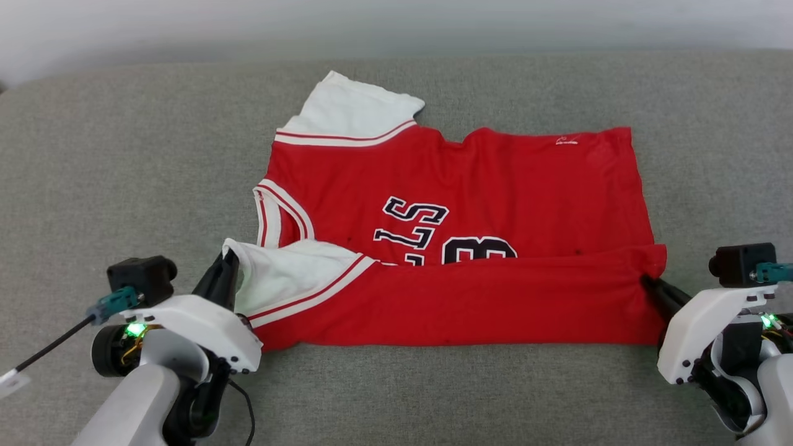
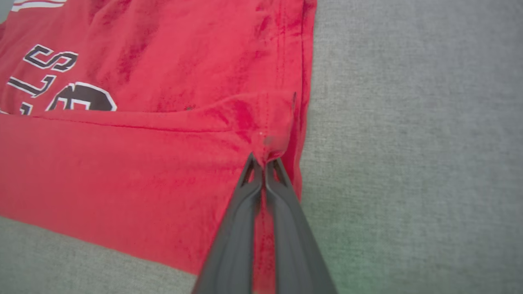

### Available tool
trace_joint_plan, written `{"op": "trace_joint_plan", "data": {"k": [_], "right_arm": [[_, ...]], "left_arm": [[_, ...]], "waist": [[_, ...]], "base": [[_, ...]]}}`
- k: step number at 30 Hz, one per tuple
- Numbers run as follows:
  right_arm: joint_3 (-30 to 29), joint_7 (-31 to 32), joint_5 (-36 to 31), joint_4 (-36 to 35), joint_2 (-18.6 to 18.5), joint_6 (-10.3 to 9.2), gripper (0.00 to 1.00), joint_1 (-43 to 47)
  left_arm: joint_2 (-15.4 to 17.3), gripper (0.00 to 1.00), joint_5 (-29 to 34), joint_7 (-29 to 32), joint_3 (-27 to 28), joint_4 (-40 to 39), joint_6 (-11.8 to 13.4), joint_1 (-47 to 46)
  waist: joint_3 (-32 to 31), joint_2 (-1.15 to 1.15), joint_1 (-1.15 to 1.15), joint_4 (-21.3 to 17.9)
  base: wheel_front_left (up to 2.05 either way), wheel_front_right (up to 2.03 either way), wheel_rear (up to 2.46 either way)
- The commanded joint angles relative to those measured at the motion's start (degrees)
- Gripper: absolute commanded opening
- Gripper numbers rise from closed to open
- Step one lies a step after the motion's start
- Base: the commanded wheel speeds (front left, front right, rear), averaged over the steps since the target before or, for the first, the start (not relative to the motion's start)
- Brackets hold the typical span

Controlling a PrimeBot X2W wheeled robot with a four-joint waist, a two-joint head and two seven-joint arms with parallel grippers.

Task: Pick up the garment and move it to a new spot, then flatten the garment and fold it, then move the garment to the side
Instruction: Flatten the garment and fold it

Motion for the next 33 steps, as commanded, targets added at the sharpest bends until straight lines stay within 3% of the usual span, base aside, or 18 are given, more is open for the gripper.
{"op": "trace_joint_plan", "data": {"k": [1, 3, 4, 5, 6, 7, 8, 13, 20, 27, 33], "right_arm": [[0.2, -0.2, -0.5, 0.7, 0.2, -0.08, 0.00, -0.9], [0.8, -0.6, -0.6, 2.8, 0.5, -0.08, 0.00, -1.6], [1.0, -0.8, -0.8, 3.8, 0.5, -0.08, 0.27, -2.0], [1.2, -1.3, -0.8, 4.7, 0.6, -0.08, 0.43, -2.1], [1.3, -2.0, -0.4, 5.5, 0.9, -0.08, 1.00, -2.3], [1.6, -2.4, -0.3, 6.3, 1.0, -0.08, 1.00, -2.4], [2.0, -3.1, -0.2, 6.8, 0.9, -0.08, 1.00, -2.6], [3.2, -10.5, -0.4, 5.6, -0.7, -0.08, 1.00, -2.7], [1.8, -20.1, -2.4, 0.6, -1.0, -0.07, 1.00, 1.7], [-1.3, -21.6, -5.4, -7.5, 1.4, -0.07, 1.00, 8.4], [-2.7, -20.6, -7.7, -14.3, 4.7, -0.07, 1.00, 12.3]], "left_arm": [[-0.3, 0.00, 0.0, 0.0, -0.1, 0.9, -0.5, -1.0], [-1.2, 0.00, -0.3, 0.6, -1.0, 4.0, -1.9, -2.4], [-1.7, 0.00, -0.6, 0.7, -1.4, 5.4, -2.6, -3.0], [-2.2, 0.13, -0.8, 0.9, -1.7, 6.9, -3.3, -3.6], [-2.5, 0.38, -1.0, 0.7, -1.8, 8.3, -3.8, -4.0], [-2.9, 0.83, -1.2, 0.5, -2.0, 9.6, -4.3, -4.2], [-3.2, 1.00, -1.3, 0.4, -2.1, 10.9, -4.6, -4.3], [-2.9, 1.00, -1.7, -1.4, -1.3, 14.4, -5.3, -3.7], [2.6, 1.00, -2.3, 2.2, -0.6, 13.4, -5.9, -1.9], [10.0, 1.00, -5.3, 16.3, -2.3, 5.9, -7.2, -1.1], [14.7, 1.00, -9.2, 31.3, -4.7, -0.9, -6.6, -0.8]], "waist": [[0.8, 0.00, -0.01, 0.0], [1.0, 0.00, -0.01, 0.1], [1.0, 0.00, -0.01, 0.1], [0.8, 0.00, -0.01, 0.1], [0.6, 0.00, -0.01, 0.0], [0.2, 0.00, -0.01, -0.1], [-0.3, 0.00, -0.01, -0.2], [-3.7, 0.00, -0.01, -0.7], [-10.3, 0.00, -0.01, -1.4], [-14.1, 0.00, -0.01, -2.0], [-11.8, 0.00, -0.01, -3.9]], "base": [[0.00, 0.00, 0.00], [0.00, 0.00, 0.00], [0.00, 0.00, 0.00], [0.00, 0.00, 0.00], [0.00, 0.00, 0.00], [0.00, 0.00, 0.00], [0.00, 0.00, 0.00], [0.00, 0.00, 0.00], [0.00, 0.00, 0.00], [0.00, 0.00, 0.00], [0.00, 0.00, 0.00]]}}
